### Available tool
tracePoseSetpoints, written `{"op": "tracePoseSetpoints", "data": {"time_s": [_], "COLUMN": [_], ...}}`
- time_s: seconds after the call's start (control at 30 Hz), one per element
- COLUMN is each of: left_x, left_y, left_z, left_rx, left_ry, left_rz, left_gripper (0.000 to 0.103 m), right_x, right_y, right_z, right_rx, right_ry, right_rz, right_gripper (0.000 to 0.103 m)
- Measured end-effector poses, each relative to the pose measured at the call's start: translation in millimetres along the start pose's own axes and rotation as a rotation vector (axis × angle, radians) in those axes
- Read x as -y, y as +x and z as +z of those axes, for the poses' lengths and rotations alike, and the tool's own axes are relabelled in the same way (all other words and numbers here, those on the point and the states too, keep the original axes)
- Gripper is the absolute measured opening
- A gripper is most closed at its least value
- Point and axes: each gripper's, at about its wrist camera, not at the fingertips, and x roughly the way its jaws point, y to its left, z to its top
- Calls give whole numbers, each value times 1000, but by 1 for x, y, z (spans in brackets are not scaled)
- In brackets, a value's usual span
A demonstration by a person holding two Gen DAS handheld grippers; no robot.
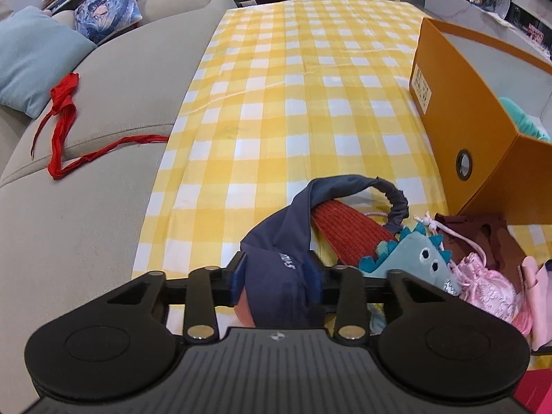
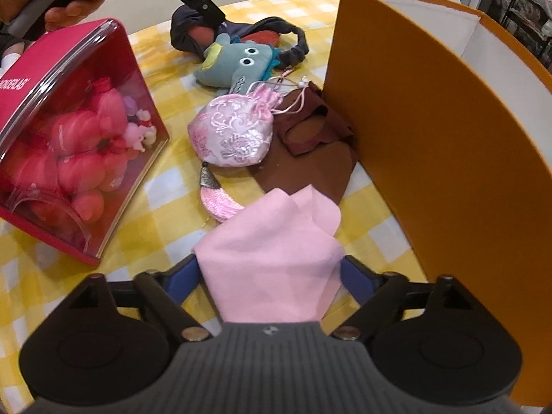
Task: Organize soft objects
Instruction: 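Grasp the navy cap with the left tool while the right tool grasps the pink cloth, then lift the navy cap and pink cloth with both tools over the orange box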
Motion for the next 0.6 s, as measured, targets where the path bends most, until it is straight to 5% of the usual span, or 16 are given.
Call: {"op": "tracePoseSetpoints", "data": {"time_s": [0.03, 0.1, 0.13, 0.27, 0.6], "left_x": [-1, -3, -3, -3, -1], "left_y": [-1, -3, -5, -14, -29], "left_z": [1, 3, 4, 10, 17], "left_rx": [4, 7, 11, 25, 31], "left_ry": [-4, -16, -20, -25, -24], "left_rz": [-4, -12, -15, -30, -31], "left_gripper": [27, 21, 15, 1, 3], "right_x": [0, 0, 1, 4, 2], "right_y": [-3, -6, -7, -10, -18], "right_z": [1, 5, 6, 8, 6], "right_rx": [12, 15, 11, 8, 19], "right_ry": [-6, -14, -15, -7, -4], "right_rz": [-1, -27, -36, -31, -34], "right_gripper": [60, 20, 12, 7, 8]}}
